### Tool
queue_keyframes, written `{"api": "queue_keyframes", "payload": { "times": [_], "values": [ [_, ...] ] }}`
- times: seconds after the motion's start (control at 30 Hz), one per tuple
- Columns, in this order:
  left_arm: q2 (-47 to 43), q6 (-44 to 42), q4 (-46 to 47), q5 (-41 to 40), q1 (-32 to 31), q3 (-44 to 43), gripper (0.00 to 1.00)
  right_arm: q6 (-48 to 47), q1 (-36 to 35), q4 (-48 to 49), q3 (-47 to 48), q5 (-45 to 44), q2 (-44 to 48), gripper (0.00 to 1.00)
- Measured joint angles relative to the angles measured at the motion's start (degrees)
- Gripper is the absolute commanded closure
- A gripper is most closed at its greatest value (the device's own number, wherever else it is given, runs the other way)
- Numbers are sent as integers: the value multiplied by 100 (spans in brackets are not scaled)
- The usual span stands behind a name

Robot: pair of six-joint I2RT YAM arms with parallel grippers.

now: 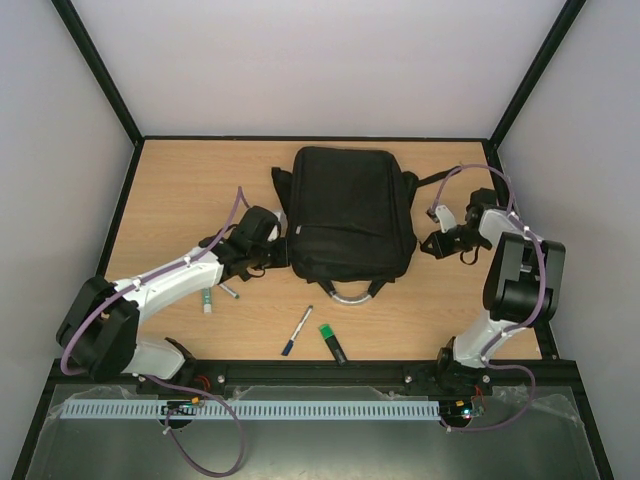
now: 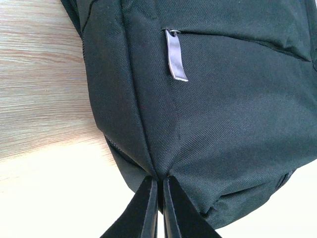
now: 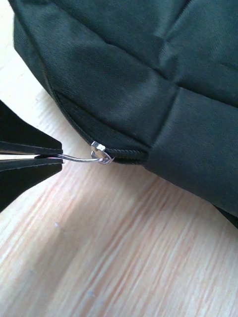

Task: Pack the student bag
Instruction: Zip the student bag at the center of the board.

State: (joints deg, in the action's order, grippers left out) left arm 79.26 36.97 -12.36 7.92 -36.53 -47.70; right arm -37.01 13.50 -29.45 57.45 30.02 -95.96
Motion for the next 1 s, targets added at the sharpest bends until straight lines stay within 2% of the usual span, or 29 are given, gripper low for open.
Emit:
{"api": "queue_keyframes", "payload": {
  "times": [0.33,0.57,0.67,0.77,0.87,0.9,0.93,0.97,1.0],
  "values": [
    [0,-157,13,50,44,0,98,291,-122,136,678,149,-804,98],
    [0,-214,-22,-48,133,0,95,588,-164,520,920,-50,-1023,74],
    [0,-291,-46,-52,175,0,80,691,-136,669,929,-181,-999,68],
    [-11,-378,-48,-46,177,-2,55,750,-114,669,922,-249,-852,62],
    [-50,-514,-74,-55,186,-28,38,782,-114,577,918,-203,-317,48],
    [-61,-586,-105,-68,186,-55,31,780,-114,531,918,-166,-96,41],
    [-72,-632,-166,-94,186,-118,19,769,-114,472,918,-87,173,13],
    [-74,-693,-221,-125,186,-199,3,750,-114,400,920,20,511,0],
    [-76,-772,-254,-177,186,-273,1,802,-114,343,920,105,767,0]
  ]
}}
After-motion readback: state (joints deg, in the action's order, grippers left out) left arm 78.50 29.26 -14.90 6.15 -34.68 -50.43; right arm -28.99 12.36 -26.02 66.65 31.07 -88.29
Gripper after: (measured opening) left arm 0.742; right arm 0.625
